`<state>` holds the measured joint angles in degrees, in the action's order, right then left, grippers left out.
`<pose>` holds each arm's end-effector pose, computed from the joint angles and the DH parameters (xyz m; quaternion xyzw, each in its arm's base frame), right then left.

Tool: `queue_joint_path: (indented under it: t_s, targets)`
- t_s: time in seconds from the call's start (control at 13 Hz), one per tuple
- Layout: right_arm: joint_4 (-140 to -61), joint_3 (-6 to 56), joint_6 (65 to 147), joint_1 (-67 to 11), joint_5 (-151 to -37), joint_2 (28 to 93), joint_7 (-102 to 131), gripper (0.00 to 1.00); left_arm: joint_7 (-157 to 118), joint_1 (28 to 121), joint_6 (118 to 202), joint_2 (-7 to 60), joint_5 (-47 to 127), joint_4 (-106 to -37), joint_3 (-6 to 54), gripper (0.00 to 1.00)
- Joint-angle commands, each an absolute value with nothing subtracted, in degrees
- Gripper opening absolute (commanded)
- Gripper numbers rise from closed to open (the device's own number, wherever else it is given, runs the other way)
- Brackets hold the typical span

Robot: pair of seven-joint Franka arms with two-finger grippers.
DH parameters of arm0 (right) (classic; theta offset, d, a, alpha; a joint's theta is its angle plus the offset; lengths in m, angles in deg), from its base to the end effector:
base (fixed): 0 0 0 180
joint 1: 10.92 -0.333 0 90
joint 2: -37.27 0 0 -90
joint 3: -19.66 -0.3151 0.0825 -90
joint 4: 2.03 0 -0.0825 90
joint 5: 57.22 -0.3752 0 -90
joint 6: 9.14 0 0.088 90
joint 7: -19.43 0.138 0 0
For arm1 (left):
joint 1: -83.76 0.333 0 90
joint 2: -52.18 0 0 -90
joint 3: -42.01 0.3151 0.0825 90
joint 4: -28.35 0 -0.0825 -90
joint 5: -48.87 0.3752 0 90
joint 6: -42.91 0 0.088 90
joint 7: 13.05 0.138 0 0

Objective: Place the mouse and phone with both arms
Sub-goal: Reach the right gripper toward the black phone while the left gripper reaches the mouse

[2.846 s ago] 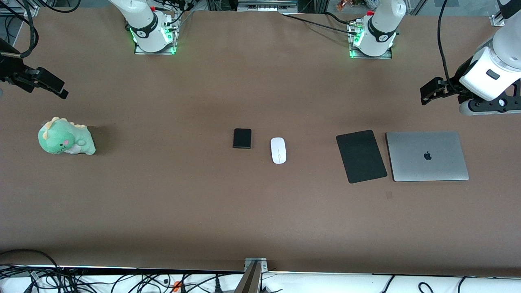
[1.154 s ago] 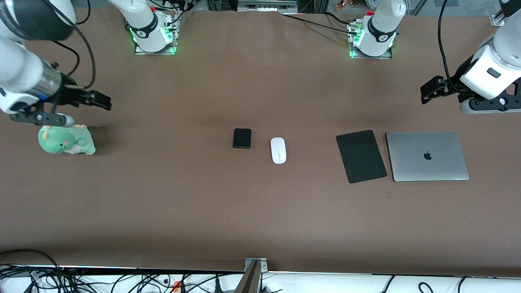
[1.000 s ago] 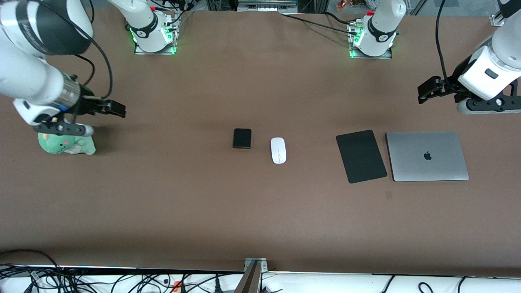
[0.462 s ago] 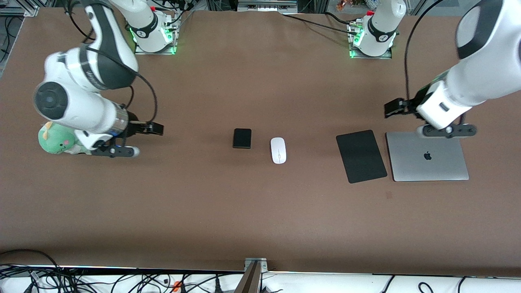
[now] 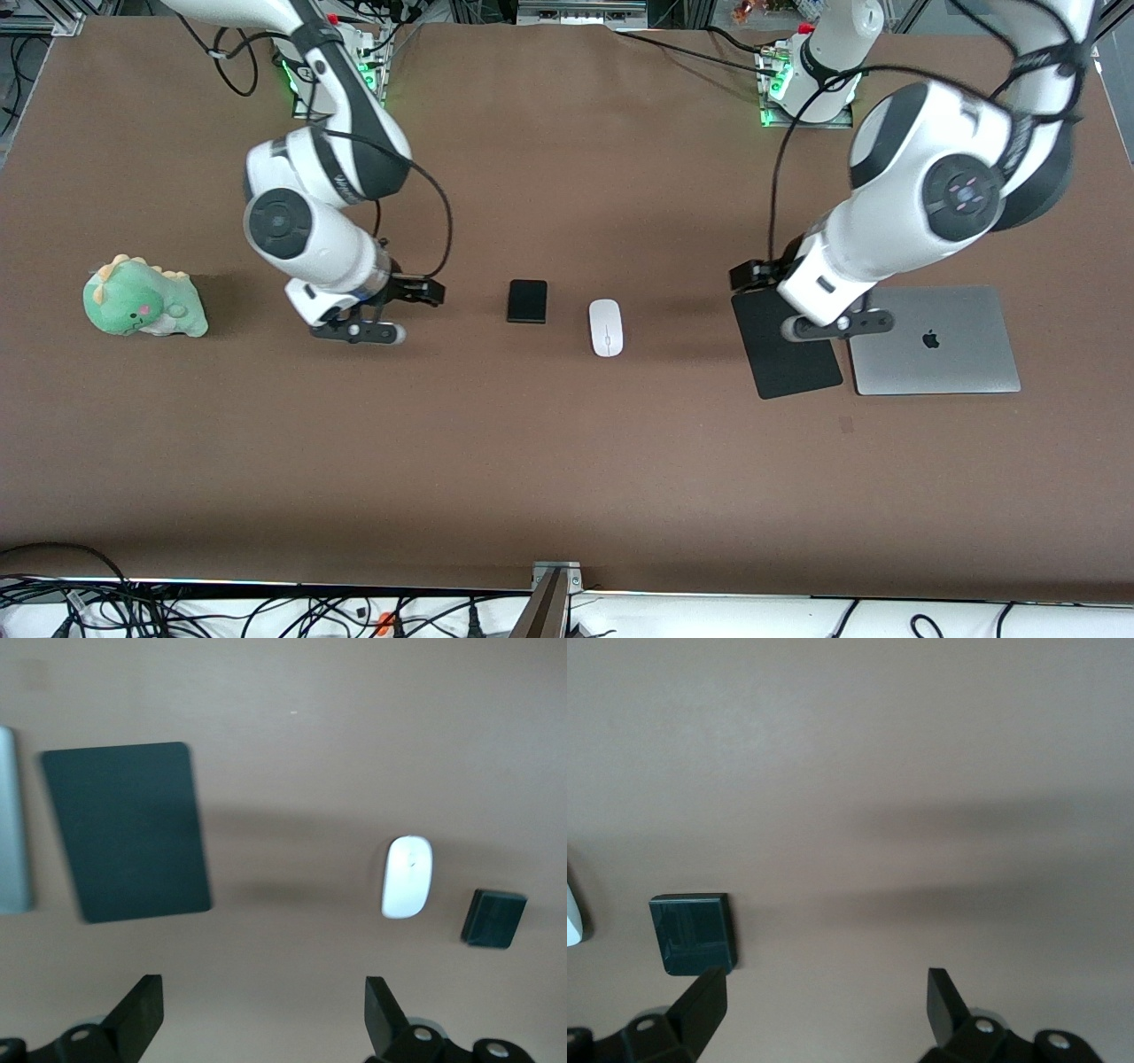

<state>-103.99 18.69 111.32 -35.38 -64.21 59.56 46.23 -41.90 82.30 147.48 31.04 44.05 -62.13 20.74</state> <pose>0.5666 0.2787 0.3073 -0.9969 0.0451 0.0538 0.0346 0.5947 -0.2334 0.4036 0.9904 0.0737 -0.0906 0.0740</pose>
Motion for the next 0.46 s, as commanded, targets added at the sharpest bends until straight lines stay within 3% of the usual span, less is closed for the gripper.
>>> queue_joint_path:
  t_s: [0.0,0.38]
  targets:
    - [-106.08,19.22,115.91,-37.11,-64.08,60.46,47.82,1.00,-46.86,79.82,153.28,26.00,43.33,-61.30,20.30,1.00]
    - [-106.35,19.31,116.28,-37.20,-63.99,60.73,47.73,1.00,-53.02,74.98,164.35,18.26,43.51,-61.21,20.39,1.00]
